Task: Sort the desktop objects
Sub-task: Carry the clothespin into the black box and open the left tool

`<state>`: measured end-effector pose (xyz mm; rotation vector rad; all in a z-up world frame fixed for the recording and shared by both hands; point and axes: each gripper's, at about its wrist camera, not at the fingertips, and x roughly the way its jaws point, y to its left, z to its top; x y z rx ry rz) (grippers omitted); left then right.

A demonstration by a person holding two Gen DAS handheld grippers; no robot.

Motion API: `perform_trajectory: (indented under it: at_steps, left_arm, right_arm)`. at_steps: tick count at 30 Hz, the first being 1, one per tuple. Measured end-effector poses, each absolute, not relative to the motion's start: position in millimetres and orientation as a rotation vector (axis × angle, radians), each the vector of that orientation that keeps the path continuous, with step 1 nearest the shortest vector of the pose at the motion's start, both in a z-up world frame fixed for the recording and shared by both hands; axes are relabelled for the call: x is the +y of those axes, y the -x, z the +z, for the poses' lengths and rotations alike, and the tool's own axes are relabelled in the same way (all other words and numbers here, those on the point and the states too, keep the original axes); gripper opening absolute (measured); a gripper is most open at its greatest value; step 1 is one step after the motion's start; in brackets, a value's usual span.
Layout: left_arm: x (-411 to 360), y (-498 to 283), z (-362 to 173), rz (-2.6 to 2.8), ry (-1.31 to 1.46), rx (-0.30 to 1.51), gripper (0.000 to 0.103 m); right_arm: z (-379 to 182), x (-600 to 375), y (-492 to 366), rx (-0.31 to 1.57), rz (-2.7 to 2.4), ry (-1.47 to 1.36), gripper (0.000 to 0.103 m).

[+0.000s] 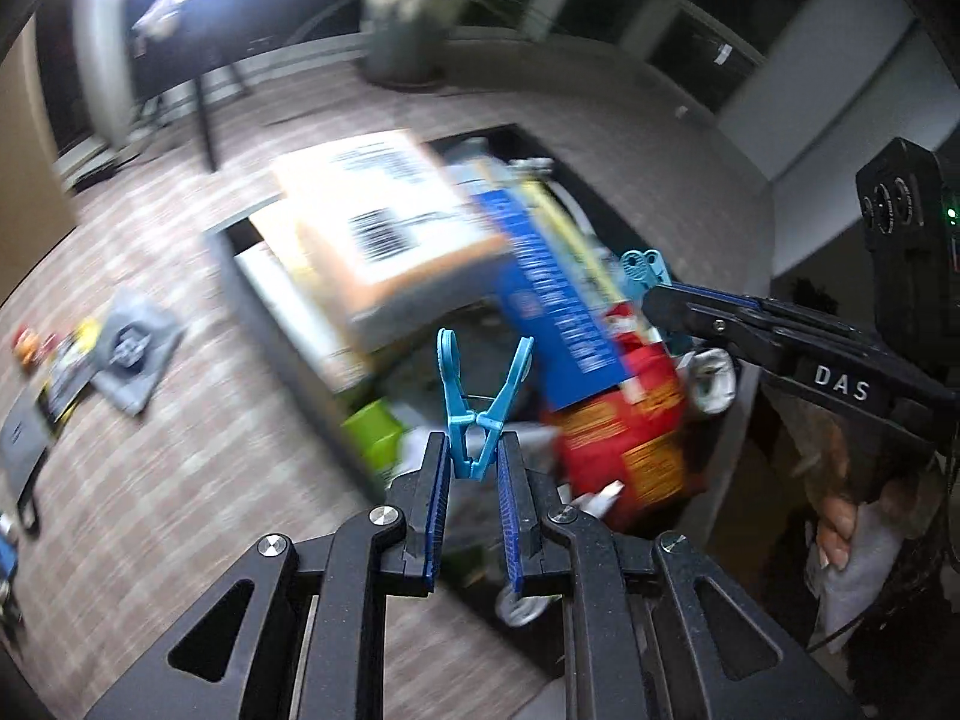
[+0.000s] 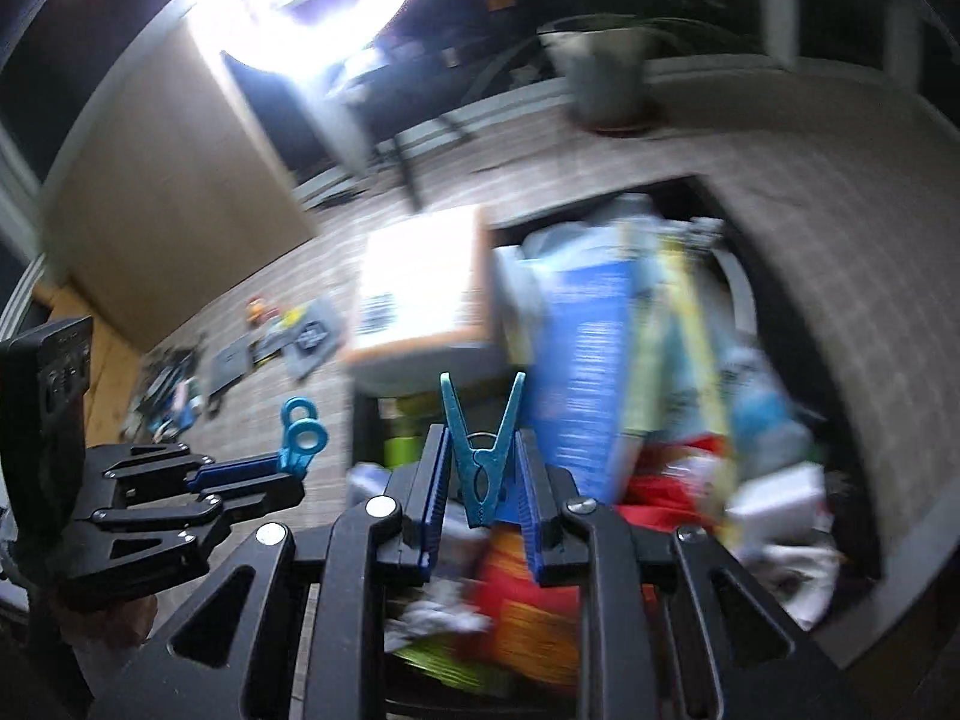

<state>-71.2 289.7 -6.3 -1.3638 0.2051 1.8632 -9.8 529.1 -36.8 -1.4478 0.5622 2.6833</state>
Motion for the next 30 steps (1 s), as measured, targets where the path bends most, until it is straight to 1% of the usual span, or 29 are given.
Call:
perform_trajectory:
  at_steps: [6,14,15,16,17,18,19,21,23,30]
  left_arm:
    - [342.5,63.4,1.2,1.813,1.323,0.232,0.015]
    - [389.2,56.4,4.0,1.791,1.277,0.266,0.015]
    - [393.6,55.1,4.2,1.782,1.270,0.271,0.017]
    - [396.7,54.4,4.7,1.782,1.273,0.277,0.023]
    - [398.1,54.3,4.8,1.789,1.282,0.281,0.025]
    - [399.0,54.1,5.4,1.791,1.281,0.281,0.031]
    - [398.9,53.6,5.7,1.794,1.280,0.278,0.035]
    - [394.3,53.5,7.1,1.816,1.275,0.280,0.035]
    - [389.7,54.2,7.9,1.824,1.277,0.282,0.035]
    - [358.5,62.5,13.4,1.887,1.296,0.270,0.035]
  right_arm:
    - [-36.1,569.7,-9.3,0.585,2.621,1.389,0.021]
    - [-37.4,592.7,-16.6,0.593,2.587,1.378,0.021]
    - [-38.2,594.7,-16.1,0.597,2.588,1.382,0.021]
    - [-38.2,595.5,-16.1,0.600,2.592,1.386,0.022]
    - [-38.5,596.3,-15.7,0.606,2.592,1.392,0.023]
    - [-38.8,598.2,-15.4,0.621,2.575,1.400,0.033]
    - [-38.9,600.9,-16.4,0.626,2.544,1.395,0.040]
    - [-37.3,605.4,-19.8,0.667,2.547,1.374,0.051]
    - [-34.9,606.7,-23.6,0.687,2.549,1.360,0.051]
    - [-28.5,594.6,-17.9,0.656,2.577,1.365,0.053]
